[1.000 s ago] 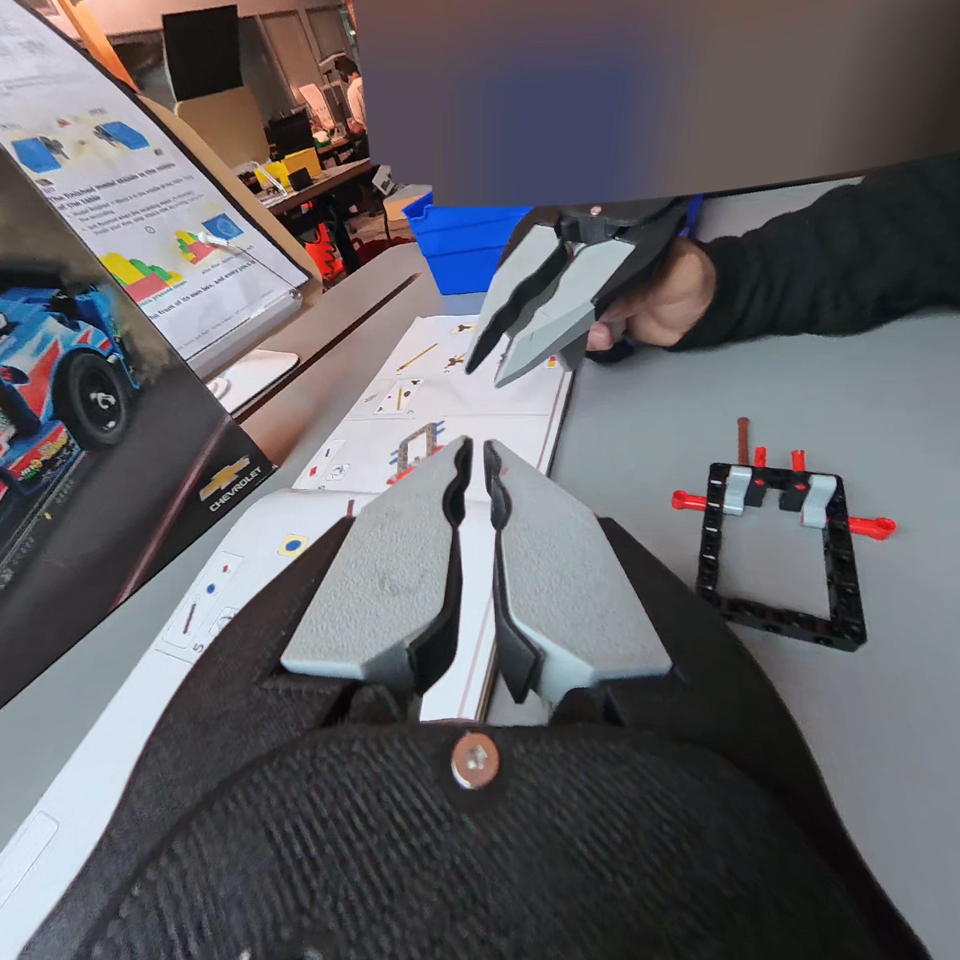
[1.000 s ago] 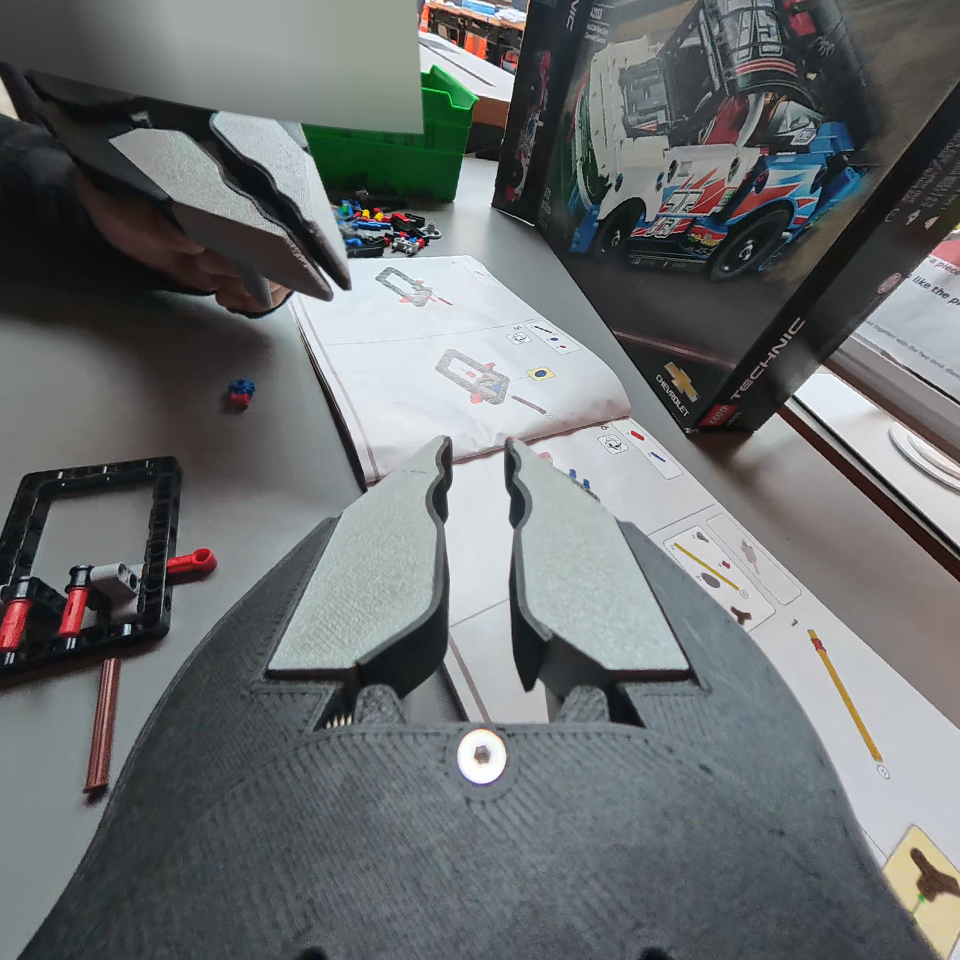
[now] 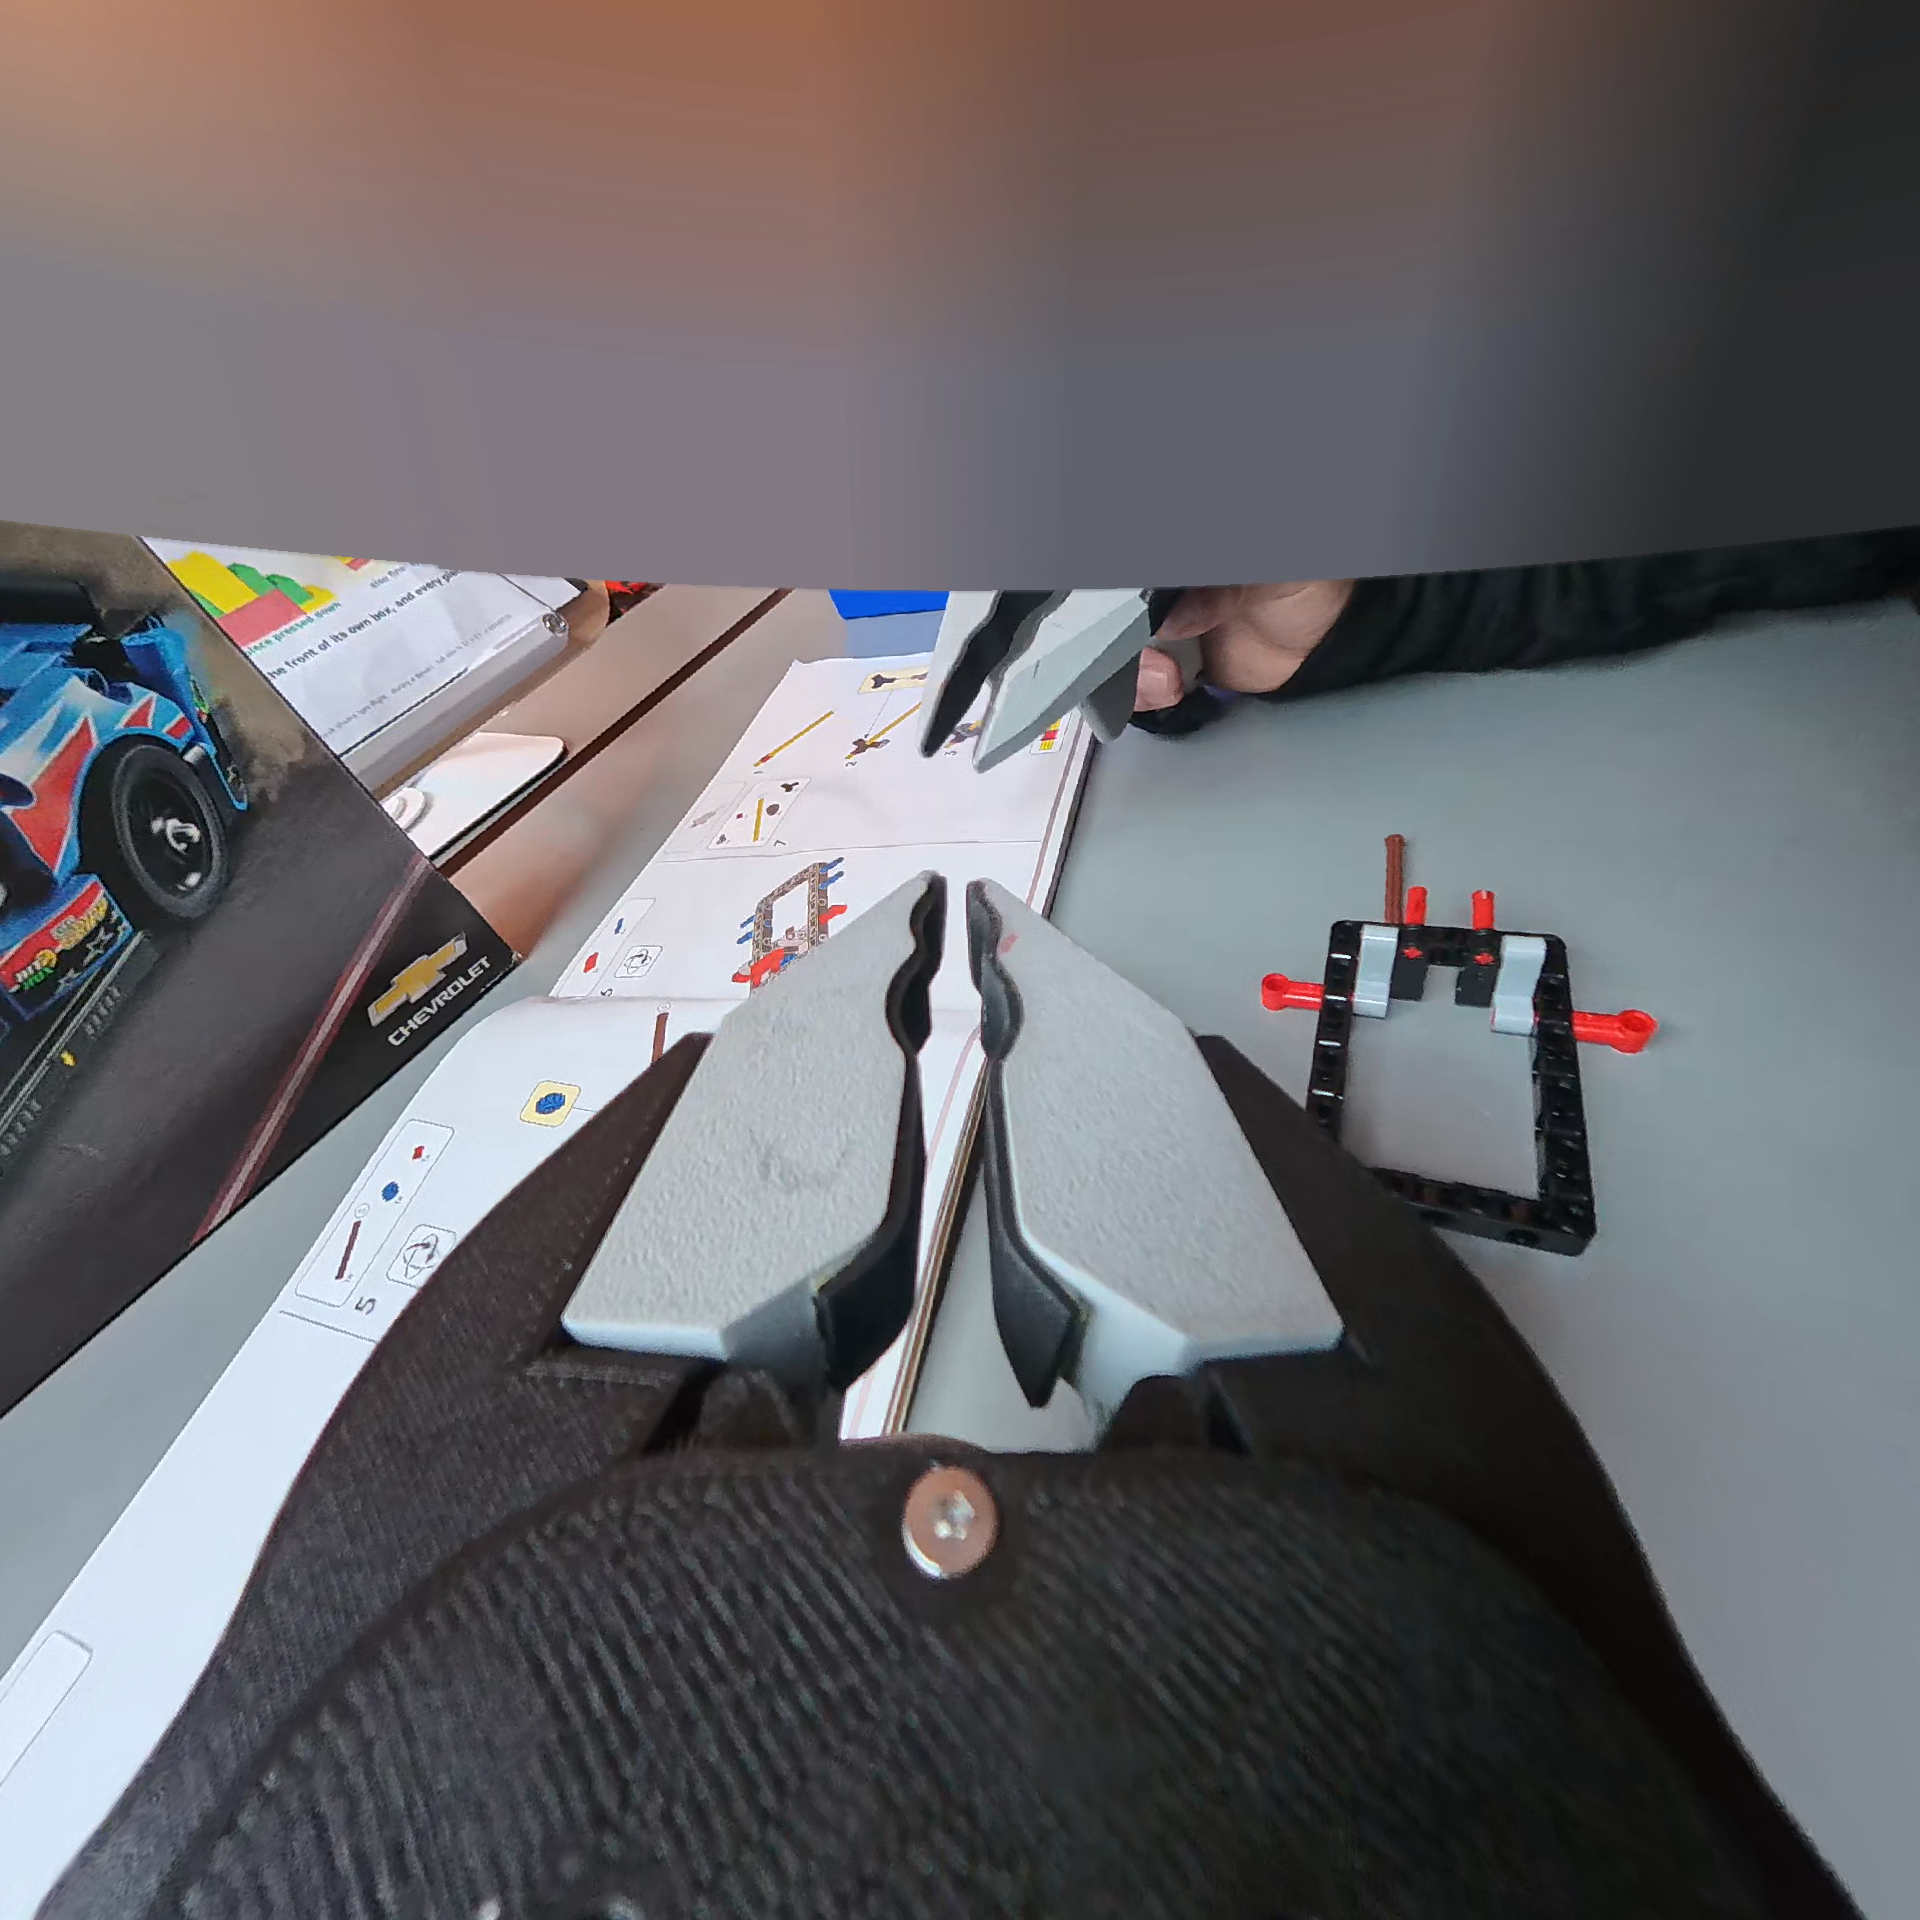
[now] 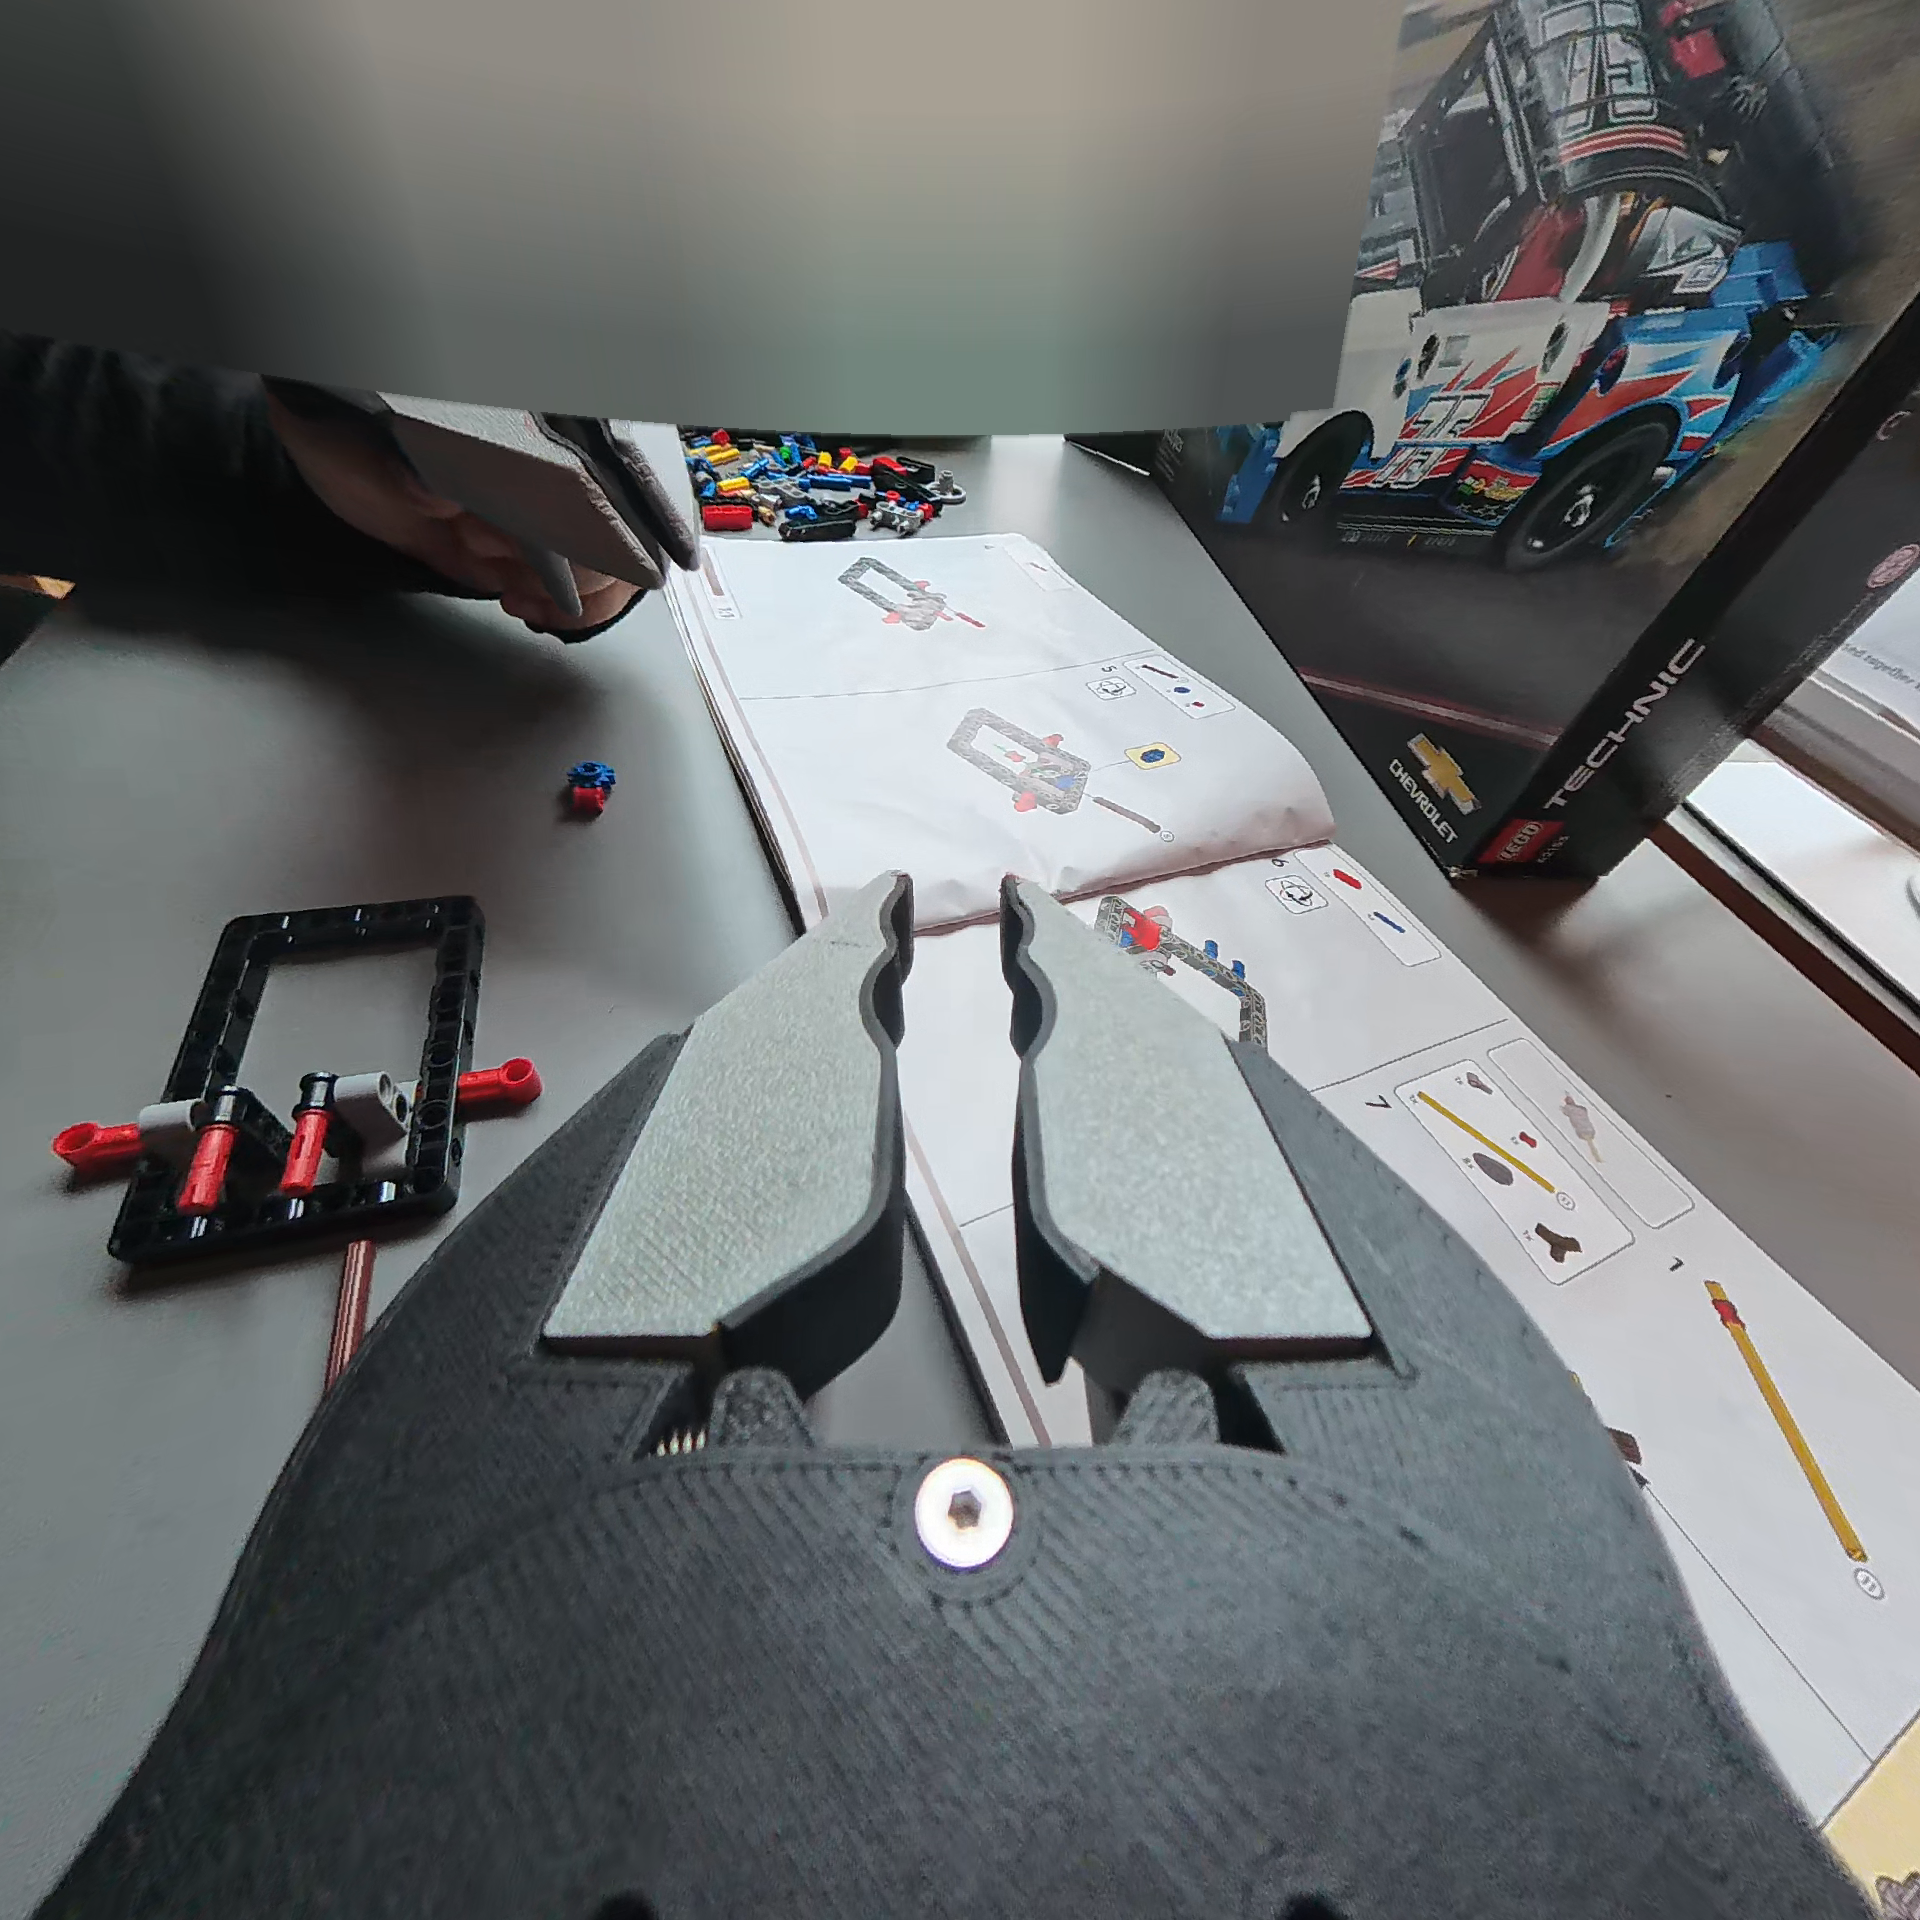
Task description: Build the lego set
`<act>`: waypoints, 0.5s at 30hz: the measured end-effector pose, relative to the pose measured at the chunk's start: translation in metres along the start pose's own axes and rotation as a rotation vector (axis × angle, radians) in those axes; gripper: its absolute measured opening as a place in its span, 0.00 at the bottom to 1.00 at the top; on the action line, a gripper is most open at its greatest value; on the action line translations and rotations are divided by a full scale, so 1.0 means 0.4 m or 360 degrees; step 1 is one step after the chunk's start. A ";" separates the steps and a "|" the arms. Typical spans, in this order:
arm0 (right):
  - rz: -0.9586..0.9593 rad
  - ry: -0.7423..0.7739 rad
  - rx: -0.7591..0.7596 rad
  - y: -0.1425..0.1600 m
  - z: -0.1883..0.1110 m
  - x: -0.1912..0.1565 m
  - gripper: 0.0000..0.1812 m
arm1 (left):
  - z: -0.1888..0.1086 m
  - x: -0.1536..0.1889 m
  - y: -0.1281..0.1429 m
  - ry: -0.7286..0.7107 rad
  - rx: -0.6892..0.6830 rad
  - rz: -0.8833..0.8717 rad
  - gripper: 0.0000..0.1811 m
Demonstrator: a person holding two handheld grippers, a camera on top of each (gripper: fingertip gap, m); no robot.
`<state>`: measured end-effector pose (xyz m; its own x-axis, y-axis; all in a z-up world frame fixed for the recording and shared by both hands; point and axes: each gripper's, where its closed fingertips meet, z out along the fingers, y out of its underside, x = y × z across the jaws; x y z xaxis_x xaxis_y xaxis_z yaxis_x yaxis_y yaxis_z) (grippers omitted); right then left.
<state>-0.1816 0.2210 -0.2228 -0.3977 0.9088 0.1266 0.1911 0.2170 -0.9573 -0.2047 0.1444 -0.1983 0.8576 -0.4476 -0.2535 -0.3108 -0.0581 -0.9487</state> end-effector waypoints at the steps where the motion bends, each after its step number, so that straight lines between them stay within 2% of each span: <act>1: -0.0003 -0.0005 -0.0004 0.001 0.001 -0.002 0.07 | 0.001 0.001 0.000 0.0006 -0.0001 -0.0011 0.01; 9: -0.0021 -0.0038 -0.0023 0.006 0.000 -0.014 0.07 | -0.008 0.034 -0.022 0.0095 0.0073 -0.0005 0.01; 15: -0.0026 -0.0057 -0.0017 0.005 -0.001 -0.018 0.07 | -0.041 0.095 -0.070 0.0221 0.0265 0.0058 0.02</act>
<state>-0.1781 0.2150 -0.2255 -0.4327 0.8917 0.1324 0.1940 0.2355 -0.9523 -0.1700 0.1145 -0.1782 0.7788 -0.5659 -0.2706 -0.2585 0.1035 -0.9605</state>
